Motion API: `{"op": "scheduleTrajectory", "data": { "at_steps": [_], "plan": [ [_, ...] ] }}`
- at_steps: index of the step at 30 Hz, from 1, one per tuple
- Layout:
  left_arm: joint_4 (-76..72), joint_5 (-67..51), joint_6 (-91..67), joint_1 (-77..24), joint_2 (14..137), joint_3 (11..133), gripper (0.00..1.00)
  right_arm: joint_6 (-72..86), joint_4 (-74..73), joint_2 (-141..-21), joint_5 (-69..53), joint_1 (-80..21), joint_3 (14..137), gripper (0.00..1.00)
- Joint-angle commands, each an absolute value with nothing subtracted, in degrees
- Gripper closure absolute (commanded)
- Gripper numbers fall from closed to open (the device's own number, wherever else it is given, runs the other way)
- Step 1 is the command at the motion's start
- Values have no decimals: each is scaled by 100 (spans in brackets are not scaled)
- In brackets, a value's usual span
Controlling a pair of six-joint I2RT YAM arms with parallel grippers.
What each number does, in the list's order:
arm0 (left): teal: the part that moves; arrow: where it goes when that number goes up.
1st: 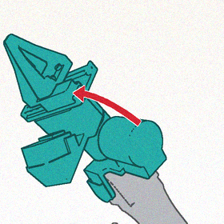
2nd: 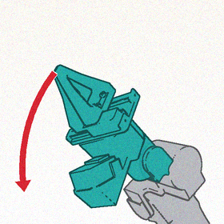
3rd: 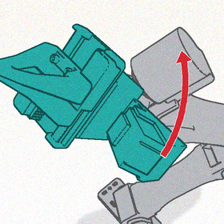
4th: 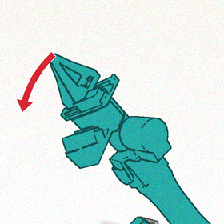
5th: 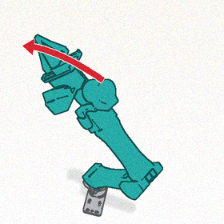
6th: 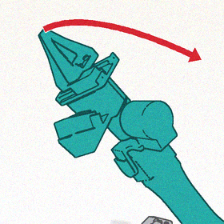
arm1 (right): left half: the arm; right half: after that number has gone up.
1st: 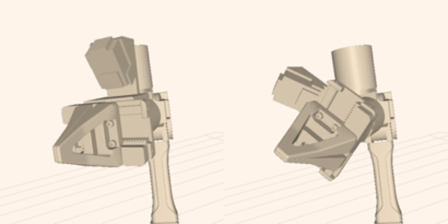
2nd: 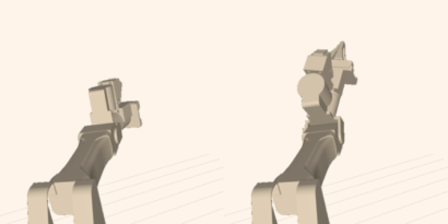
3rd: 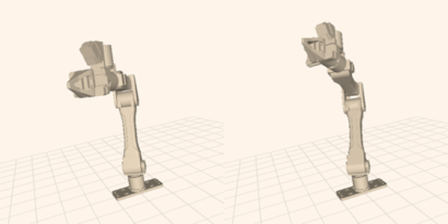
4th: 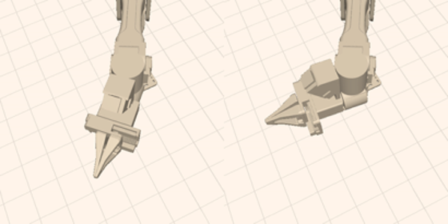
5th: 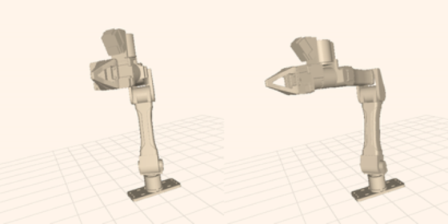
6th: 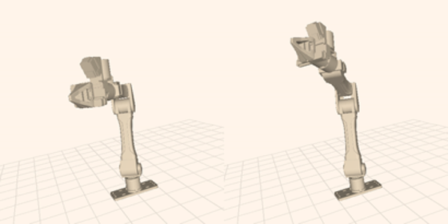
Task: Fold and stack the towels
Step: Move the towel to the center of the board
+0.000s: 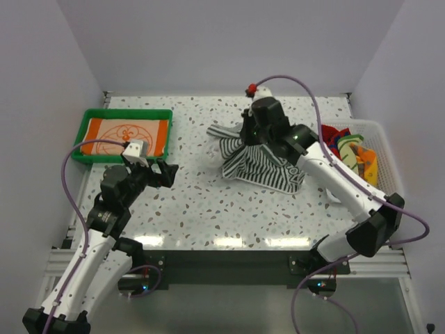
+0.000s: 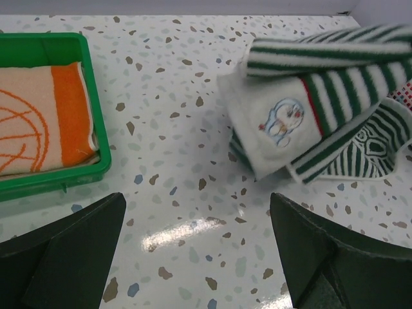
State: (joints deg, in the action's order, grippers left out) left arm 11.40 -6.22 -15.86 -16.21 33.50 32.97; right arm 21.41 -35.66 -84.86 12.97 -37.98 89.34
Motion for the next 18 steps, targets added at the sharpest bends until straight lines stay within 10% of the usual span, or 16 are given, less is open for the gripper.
{"op": "scheduleTrajectory", "data": {
  "at_steps": [1,3,9,18],
  "plan": [
    [896,-563,-1529,-1644,3392,3305,0,2627,-3455,-8358,539,-4323,7939,100],
    [905,-528,-1521,-1644,3393,3305,0,2882,-3349,-8341,187,-4683,7255,98],
    [958,-501,-1582,-1644,3515,3322,0,2576,-3743,-7868,700,-4790,6811,34],
    [721,-1220,-1986,-1661,5157,4051,0,2416,-3877,-7734,1969,-2524,6400,40]
  ]
}}
